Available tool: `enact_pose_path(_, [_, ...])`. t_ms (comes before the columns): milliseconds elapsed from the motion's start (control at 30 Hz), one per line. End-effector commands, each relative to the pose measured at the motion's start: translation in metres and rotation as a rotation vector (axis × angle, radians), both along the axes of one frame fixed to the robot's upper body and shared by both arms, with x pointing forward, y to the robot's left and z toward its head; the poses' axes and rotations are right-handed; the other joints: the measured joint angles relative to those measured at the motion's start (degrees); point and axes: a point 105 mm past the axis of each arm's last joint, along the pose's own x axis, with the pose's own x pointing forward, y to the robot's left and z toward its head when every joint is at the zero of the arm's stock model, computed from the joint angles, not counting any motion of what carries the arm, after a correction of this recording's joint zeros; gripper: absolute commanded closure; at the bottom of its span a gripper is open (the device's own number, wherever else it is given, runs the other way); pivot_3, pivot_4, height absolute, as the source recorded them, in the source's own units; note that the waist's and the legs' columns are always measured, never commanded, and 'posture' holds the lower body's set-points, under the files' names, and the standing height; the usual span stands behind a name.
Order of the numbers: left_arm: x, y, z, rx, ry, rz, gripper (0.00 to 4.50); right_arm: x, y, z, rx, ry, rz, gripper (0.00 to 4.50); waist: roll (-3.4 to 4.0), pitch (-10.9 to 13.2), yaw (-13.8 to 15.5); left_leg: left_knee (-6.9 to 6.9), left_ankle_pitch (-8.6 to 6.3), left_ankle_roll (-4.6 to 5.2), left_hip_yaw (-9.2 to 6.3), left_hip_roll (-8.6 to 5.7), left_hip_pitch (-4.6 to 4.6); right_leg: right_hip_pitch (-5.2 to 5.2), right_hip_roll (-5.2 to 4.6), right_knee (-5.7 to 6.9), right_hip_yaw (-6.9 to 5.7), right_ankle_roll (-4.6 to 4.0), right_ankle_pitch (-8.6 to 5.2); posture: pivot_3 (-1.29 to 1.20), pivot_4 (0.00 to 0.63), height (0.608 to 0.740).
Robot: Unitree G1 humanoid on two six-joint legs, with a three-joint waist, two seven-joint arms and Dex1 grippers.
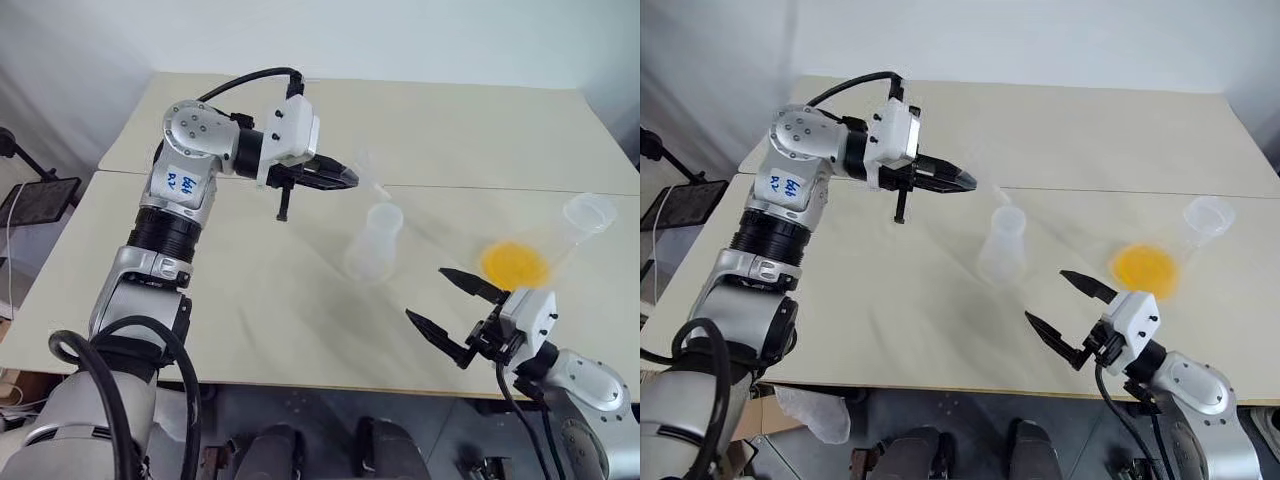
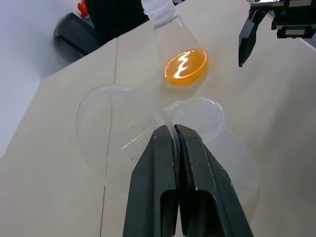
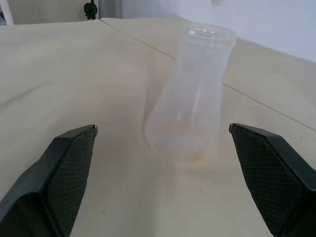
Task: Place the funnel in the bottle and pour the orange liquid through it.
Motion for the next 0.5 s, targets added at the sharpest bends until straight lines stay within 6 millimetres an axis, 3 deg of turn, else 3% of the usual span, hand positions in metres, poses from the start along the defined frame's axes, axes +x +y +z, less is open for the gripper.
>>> enact_pose_path(33, [-0.004, -0.005, 0.006, 0.049, -0.059, -0.041, 4.47, -0.004, 0.006, 0.011, 0.005, -0.062, 0.009, 0.0, 0.0, 0.0, 0.0, 0.0, 0.0, 0.0, 0.0, 0.0, 0.0, 0.0, 0.0, 0.0, 0.01, 0.0, 0.0, 0.0, 0.15, 0.74])
enact_pose_path(333, [-0.002, -0.027, -0.01, 0.121, -0.092, -0.072, 4.47, -0.002, 0.007, 0.013, 0.01, -0.083, -0.003, 0.0, -0.01, 0.0, 0.1, 0.02, 0.02, 0.05, -0.06, -0.06, -0.04, 0.02, -0.04, -0.01, 0.0, 0.06, 0.03, 0.0, 0.15, 0.74])
enact_pose_path(500, [-0.002, -0.036, -0.008, 0.13, -0.093, -0.084, 4.47, -0.002, 0.008, 0.014, 0.017, -0.092, -0.012, 0.0, -0.01, 0.0, 0.1, 0.02, 0.03, 0.06, -0.06, -0.05, -0.04, 0.01, -0.02, 0.0, 0.0, 0.06, 0.03, 0.0, 0.15, 0.74])
